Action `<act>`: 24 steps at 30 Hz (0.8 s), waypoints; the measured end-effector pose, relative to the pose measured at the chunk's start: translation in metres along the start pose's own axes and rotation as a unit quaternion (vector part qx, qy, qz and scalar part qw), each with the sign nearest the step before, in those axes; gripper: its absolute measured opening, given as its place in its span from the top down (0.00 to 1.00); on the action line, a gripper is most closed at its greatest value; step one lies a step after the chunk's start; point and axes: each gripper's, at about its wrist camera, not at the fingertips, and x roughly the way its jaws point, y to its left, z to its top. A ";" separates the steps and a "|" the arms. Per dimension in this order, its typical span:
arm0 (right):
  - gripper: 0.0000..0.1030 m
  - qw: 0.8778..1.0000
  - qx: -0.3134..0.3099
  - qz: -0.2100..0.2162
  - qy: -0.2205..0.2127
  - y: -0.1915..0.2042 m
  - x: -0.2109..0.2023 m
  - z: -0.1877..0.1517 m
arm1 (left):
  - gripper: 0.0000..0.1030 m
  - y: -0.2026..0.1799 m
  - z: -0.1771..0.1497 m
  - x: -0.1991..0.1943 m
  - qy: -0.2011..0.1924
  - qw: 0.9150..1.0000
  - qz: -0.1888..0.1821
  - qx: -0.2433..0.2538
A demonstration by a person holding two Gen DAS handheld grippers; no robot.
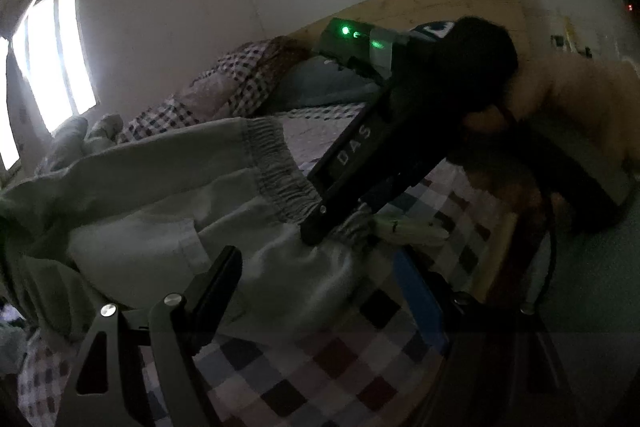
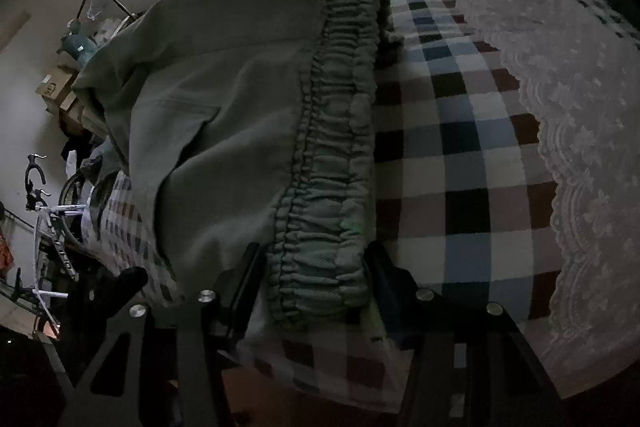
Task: Fold clothes
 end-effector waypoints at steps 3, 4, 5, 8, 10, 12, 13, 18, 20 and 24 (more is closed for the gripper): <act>0.49 1.000 -0.006 0.014 0.008 0.002 -0.001 -0.001 | 0.20 0.003 -0.001 0.002 0.003 1.000 0.006 0.004; 0.53 1.000 -0.014 0.022 0.013 0.006 -0.001 -0.002 | 0.20 0.005 -0.001 0.002 0.003 1.000 0.006 0.002; 0.57 0.999 -0.022 0.030 0.019 0.009 -0.001 -0.003 | 0.20 0.007 -0.001 0.001 0.002 1.000 0.006 0.000; 0.76 0.997 -0.055 0.052 0.024 0.027 -0.005 -0.007 | 0.20 0.012 -0.004 -0.007 -0.002 1.000 0.006 -0.012; 0.81 0.994 -0.081 0.067 0.026 0.041 -0.009 -0.009 | 0.20 0.017 -0.006 -0.012 -0.006 1.000 0.008 -0.020; 0.83 0.992 -0.096 0.083 0.019 0.052 -0.013 -0.006 | 0.20 0.021 -0.008 -0.016 -0.006 1.000 0.016 -0.022; 0.84 0.991 -0.099 0.088 0.018 0.057 -0.013 -0.002 | 0.20 0.023 -0.009 -0.016 -0.004 1.000 0.020 -0.021; 0.87 0.988 -0.109 0.111 0.009 0.084 -0.011 0.017 | 0.20 0.030 -0.011 -0.017 0.000 0.999 0.031 -0.031; 0.87 0.986 -0.118 0.120 0.002 0.096 -0.012 0.027 | 0.20 0.034 -0.009 -0.018 -0.007 0.999 0.040 -0.037; 0.90 0.982 -0.135 0.133 -0.017 0.123 -0.016 0.041 | 0.20 0.043 -0.004 -0.019 -0.018 0.996 0.067 -0.057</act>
